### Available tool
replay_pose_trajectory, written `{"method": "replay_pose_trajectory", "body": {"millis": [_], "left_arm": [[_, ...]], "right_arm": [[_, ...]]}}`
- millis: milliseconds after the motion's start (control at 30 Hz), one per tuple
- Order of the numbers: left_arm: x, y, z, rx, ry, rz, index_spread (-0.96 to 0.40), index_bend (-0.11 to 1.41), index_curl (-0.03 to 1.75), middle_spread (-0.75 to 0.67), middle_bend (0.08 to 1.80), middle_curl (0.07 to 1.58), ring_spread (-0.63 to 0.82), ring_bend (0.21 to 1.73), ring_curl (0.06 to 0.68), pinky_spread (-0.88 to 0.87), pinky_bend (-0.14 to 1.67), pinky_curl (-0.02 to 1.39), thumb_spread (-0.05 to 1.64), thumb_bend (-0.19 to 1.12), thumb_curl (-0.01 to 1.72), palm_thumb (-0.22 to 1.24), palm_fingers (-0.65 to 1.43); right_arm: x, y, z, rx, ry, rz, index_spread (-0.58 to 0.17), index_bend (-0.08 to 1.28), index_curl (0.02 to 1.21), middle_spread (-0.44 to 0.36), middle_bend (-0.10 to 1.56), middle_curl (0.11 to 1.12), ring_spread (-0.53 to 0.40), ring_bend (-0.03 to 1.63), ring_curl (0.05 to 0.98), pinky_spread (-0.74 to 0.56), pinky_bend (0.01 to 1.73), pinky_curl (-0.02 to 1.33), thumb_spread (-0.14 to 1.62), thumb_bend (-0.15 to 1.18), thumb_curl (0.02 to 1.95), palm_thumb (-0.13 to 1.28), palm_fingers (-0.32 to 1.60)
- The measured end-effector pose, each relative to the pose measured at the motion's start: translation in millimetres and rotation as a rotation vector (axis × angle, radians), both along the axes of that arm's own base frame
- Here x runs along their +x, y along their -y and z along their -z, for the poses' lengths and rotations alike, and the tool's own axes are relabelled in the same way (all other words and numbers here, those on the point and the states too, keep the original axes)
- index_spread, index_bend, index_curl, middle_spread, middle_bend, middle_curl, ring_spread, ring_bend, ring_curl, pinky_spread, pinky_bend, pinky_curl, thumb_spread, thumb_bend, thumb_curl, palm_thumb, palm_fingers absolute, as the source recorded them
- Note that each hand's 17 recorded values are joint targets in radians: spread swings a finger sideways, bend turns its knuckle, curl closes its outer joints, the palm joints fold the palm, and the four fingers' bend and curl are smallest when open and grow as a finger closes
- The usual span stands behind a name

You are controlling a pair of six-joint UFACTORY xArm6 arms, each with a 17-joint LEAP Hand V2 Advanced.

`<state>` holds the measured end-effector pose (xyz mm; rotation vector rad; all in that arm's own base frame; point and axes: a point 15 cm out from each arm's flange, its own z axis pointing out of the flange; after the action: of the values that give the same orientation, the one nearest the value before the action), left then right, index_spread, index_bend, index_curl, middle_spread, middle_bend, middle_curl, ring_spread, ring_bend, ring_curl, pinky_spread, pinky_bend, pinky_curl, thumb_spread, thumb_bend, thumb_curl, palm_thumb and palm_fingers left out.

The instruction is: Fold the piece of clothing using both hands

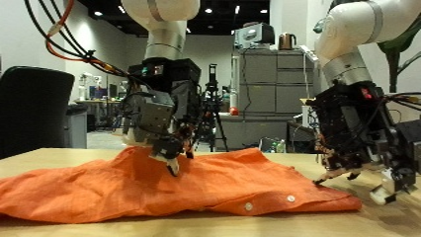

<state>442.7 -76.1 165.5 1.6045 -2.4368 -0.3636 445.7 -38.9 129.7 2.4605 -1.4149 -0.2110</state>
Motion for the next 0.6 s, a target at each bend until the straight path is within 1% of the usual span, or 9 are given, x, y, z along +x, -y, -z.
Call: {"method": "replay_pose_trajectory", "body": {"millis": [100, 267, 400, 433, 467, 500, 533, 567, 600], "left_arm": [[-2, -2, 3, 0.004, -0.008, 0.002, 0.17, 0.13, 0.22, 0.39, 0.17, 0.26, 0.58, 0.46, 0.199, 0.53, 0.34, 0.3, 1.17, -0.02, 0.39, 0.55, -0.08], [-5, -4, 7, 0.009, -0.021, 0.003, 0.17, 0.13, 0.22, 0.37, 0.18, 0.26, 0.58, 0.45, 0.2, 0.53, 0.33, 0.31, 1.17, -0.02, 0.39, 0.55, -0.07], [-5, -6, 7, 0.01, -0.023, -0.001, 0.17, 0.14, 0.22, 0.37, 0.18, 0.26, 0.58, 0.44, 0.2, 0.53, 0.32, 0.31, 1.18, -0.02, 0.38, 0.55, -0.07], [-4, -7, 6, 0.011, -0.023, 0.0, 0.17, 0.14, 0.22, 0.36, 0.18, 0.26, 0.58, 0.44, 0.2, 0.53, 0.32, 0.31, 1.18, -0.02, 0.38, 0.56, -0.07], [-4, -8, 6, 0.009, -0.022, 0.002, 0.17, 0.14, 0.22, 0.36, 0.18, 0.26, 0.58, 0.44, 0.202, 0.53, 0.32, 0.31, 1.18, -0.02, 0.38, 0.56, -0.06], [-4, -8, 5, 0.009, -0.022, 0.003, 0.17, 0.14, 0.22, 0.36, 0.18, 0.26, 0.58, 0.44, 0.202, 0.53, 0.31, 0.31, 1.18, -0.01, 0.38, 0.56, -0.06], [-4, -8, 5, 0.009, -0.024, 0.003, 0.17, 0.14, 0.22, 0.36, 0.18, 0.26, 0.57, 0.44, 0.203, 0.53, 0.31, 0.31, 1.18, -0.02, 0.38, 0.56, -0.06], [-5, -8, 5, 0.01, -0.026, 0.004, 0.17, 0.14, 0.22, 0.36, 0.18, 0.26, 0.57, 0.44, 0.203, 0.53, 0.31, 0.31, 1.18, -0.02, 0.38, 0.56, -0.06], [-6, -8, 4, 0.01, -0.03, 0.004, 0.17, 0.14, 0.22, 0.36, 0.18, 0.26, 0.57, 0.44, 0.203, 0.53, 0.31, 0.31, 1.18, -0.02, 0.38, 0.56, -0.06]], "right_arm": [[3, -7, 5, -0.001, 0.005, -0.009, -0.372, 0.18, 0.34, -0.056, 0.19, 0.32, 0.14, 0.24, 0.25, 0.29, 0.2, 0.37, 1.08, -0.02, 0.32, 0.62, 0.11], [1, -19, 14, -0.007, -0.014, -0.022, -0.324, 0.2, 0.35, -0.065, 0.2, 0.33, 0.095, 0.26, 0.252, 0.26, 0.18, 0.34, 1.07, -0.02, 0.32, 0.65, 0.22], [1, -21, 15, -0.029, -0.018, -0.045, -0.303, 0.21, 0.35, -0.117, 0.24, 0.34, 0.017, 0.32, 0.262, 0.2, 0.15, 0.3, 1.04, -0.02, 0.34, 0.69, 0.37], [1, -21, 15, -0.035, -0.017, -0.046, -0.303, 0.24, 0.37, -0.124, 0.2, 0.33, -0.017, 0.37, 0.279, 0.16, 0.17, 0.3, 1.03, -0.01, 0.34, 0.7, 0.42], [1, -21, 15, -0.038, -0.015, -0.043, -0.302, 0.24, 0.37, -0.131, 0.19, 0.33, -0.035, 0.39, 0.278, 0.15, 0.17, 0.3, 1.02, -0.02, 0.34, 0.71, 0.43], [1, -20, 15, -0.045, -0.015, -0.045, -0.313, 0.24, 0.36, -0.151, 0.31, 0.36, -0.076, 0.42, 0.28, 0.1, 0.14, 0.27, 1.01, -0.01, 0.35, 0.73, 0.59], [1, -19, 15, -0.05, -0.015, -0.047, -0.317, 0.24, 0.36, -0.16, 0.31, 0.36, -0.105, 0.44, 0.278, 0.06, 0.15, 0.26, 1.01, -0.01, 0.35, 0.74, 0.62], [1, -19, 15, -0.053, -0.015, -0.05, -0.323, 0.25, 0.37, -0.166, 0.35, 0.37, -0.151, 0.5, 0.3, 0.0, 0.21, 0.27, 1.0, -0.01, 0.35, 0.76, 0.78], [1, -20, 15, -0.056, -0.014, -0.053, -0.325, 0.24, 0.37, -0.173, 0.36, 0.38, -0.178, 0.54, 0.302, -0.05, 0.21, 0.26, 0.99, -0.01, 0.36, 0.77, 0.83]]}}
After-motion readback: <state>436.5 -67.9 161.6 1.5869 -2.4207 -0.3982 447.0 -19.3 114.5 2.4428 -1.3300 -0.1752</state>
